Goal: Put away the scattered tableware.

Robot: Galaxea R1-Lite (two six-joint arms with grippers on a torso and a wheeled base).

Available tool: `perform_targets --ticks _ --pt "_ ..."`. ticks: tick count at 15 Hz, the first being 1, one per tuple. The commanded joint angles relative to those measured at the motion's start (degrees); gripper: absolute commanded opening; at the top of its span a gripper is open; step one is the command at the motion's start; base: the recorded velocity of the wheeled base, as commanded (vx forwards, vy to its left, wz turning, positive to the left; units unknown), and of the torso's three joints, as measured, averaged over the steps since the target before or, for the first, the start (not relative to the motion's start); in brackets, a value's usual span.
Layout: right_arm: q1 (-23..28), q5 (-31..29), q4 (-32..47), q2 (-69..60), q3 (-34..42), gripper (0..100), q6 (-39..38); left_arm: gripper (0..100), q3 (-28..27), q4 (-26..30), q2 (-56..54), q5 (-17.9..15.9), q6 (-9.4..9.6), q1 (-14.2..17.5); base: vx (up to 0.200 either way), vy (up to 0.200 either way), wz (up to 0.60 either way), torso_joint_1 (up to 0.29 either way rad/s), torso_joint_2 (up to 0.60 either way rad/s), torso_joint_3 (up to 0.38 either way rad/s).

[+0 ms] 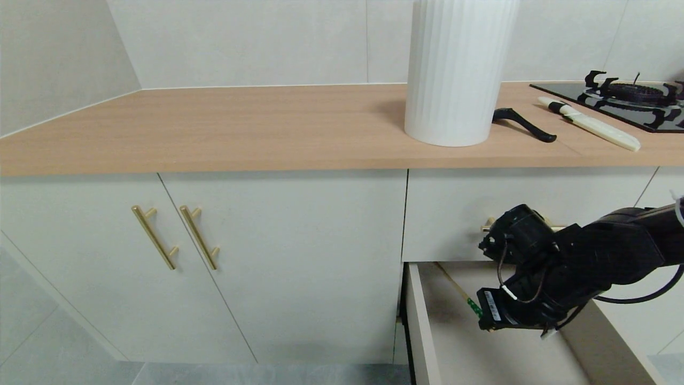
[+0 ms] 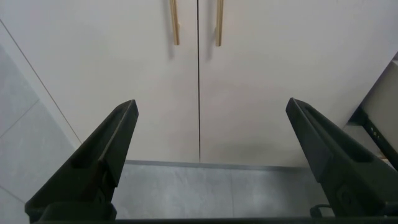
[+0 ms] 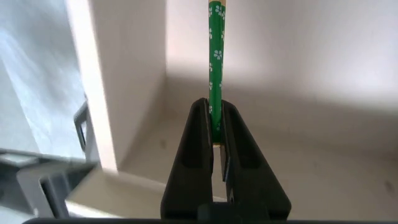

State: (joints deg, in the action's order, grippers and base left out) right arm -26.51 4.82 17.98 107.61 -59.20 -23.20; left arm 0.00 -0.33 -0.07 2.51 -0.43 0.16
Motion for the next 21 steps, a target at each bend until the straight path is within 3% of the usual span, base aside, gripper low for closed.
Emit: perform_targets --ticks 1,9,15,21 --pt "-0.2 -1.2 -4.7 3.3 3.7 0 0.0 100 0.0 0.0 0.1 0.0 -0.01 0.0 0.0 0.0 0.0 0.0 0.0 0.0" --pt "-1.7 -4.5 -20.1 12.7 7.6 0 -4.5 100 0.0 0.0 0.1 0.0 -0.01 0.0 0.0 0.0 0.0 0.0 0.0 0.0" --pt "-1.9 -8.2 -23.1 16.6 7.8 0 -4.6 100 0.0 0.0 0.1 0.0 -0.01 0.0 0.0 0.0 0.0 0.0 0.0 0.0" --pt "-1.9 -8.2 -24.1 16.4 8.2 0 -4.7 100 0.0 0.0 0.1 0.0 -0.01 0.0 0.0 0.0 0.0 0.0 0.0 0.0"
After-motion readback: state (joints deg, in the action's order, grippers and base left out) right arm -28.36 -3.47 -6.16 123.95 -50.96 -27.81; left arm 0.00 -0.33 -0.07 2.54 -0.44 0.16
